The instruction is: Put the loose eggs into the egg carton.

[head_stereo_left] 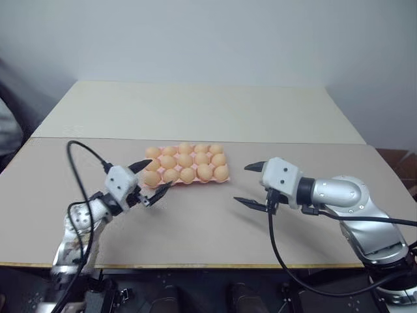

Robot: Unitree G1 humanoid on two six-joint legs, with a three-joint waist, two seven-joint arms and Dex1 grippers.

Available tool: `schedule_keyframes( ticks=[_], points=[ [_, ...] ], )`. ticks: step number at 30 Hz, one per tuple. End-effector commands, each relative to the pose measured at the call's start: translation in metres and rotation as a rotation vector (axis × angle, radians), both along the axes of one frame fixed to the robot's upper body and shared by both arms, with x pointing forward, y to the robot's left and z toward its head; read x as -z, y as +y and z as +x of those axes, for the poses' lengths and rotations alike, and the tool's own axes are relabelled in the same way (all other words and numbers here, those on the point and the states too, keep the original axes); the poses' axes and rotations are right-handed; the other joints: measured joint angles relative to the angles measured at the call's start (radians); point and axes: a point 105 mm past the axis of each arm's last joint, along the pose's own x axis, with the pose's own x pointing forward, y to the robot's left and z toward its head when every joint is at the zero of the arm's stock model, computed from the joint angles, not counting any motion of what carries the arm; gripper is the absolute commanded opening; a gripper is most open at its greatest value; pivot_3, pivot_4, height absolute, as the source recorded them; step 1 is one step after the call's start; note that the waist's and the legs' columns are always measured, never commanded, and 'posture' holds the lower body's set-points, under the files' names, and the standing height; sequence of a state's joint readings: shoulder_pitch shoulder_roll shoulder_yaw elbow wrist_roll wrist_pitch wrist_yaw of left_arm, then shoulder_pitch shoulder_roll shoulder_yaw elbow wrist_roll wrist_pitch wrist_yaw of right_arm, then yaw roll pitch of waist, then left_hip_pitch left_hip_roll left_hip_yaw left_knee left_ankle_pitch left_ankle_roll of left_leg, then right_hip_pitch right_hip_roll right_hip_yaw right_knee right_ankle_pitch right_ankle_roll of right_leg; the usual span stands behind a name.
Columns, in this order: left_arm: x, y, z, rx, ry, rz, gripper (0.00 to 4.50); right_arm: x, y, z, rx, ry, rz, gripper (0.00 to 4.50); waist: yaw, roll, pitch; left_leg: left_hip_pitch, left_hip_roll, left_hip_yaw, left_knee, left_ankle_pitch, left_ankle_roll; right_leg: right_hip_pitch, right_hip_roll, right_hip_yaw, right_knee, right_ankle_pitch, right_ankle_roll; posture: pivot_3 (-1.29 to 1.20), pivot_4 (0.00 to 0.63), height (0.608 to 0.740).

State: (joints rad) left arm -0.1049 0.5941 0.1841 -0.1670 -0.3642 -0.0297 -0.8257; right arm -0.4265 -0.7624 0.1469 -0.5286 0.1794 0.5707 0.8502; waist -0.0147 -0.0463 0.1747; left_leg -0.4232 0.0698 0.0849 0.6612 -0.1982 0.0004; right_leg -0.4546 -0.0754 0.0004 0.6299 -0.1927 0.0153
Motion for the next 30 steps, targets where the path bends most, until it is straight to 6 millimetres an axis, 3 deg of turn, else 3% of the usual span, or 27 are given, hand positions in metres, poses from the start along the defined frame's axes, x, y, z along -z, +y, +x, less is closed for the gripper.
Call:
schedule_keyframes(
  ticks=[1, 4, 14, 23, 30],
  points=[
    [-0.023, 0.0, -0.038, 0.158, -0.001, 0.023, 4.49, -0.015, -0.004, -0.003, -0.017, -0.049, -0.001, 4.5, -0.002, 0.0, 0.0, 0.0, 0.0, 0.0, 0.0, 0.0, 0.0, 0.0, 0.0, 0.0, 0.0, -0.001, 0.001, 0.0, 0.15, 0.74],
    [-0.024, 0.011, -0.058, 0.203, 0.068, 0.087, 4.49, -0.02, -0.011, -0.006, -0.034, -0.035, -0.006, 4.5, 0.0, 0.001, 0.0, 0.001, 0.001, 0.0, 0.0, 0.0, 0.0, 0.0, 0.0, 0.0, 0.0, -0.005, -0.001, 0.0, 0.15, 0.74],
    [-0.043, 0.043, -0.077, 0.119, 0.181, 0.164, 4.49, -0.034, -0.038, -0.033, -0.179, 0.053, -0.041, 4.5, 0.009, 0.0, 0.0, 0.0, 0.0, 0.001, 0.0, 0.0, 0.0, 0.0, -0.001, 0.0, -0.002, -0.007, -0.002, 0.0, 0.15, 0.74],
    [-0.05, 0.045, -0.088, 0.07, 0.19, 0.194, 4.49, -0.027, -0.056, -0.033, -0.196, 0.094, -0.115, 4.5, 0.003, 0.001, 0.0, 0.001, 0.0, 0.001, 0.0, 0.0, 0.0, -0.001, -0.001, 0.0, -0.001, -0.007, -0.003, 0.0, 0.15, 0.74],
    [-0.052, 0.047, -0.09, 0.046, 0.195, 0.175, 4.49, -0.026, -0.057, -0.03, -0.2, 0.082, -0.125, 4.5, 0.003, 0.0, 0.0, 0.001, 0.0, 0.002, 0.0, 0.0, 0.0, -0.001, -0.001, 0.0, -0.001, -0.007, -0.003, 0.0, 0.15, 0.74]
  ],
)
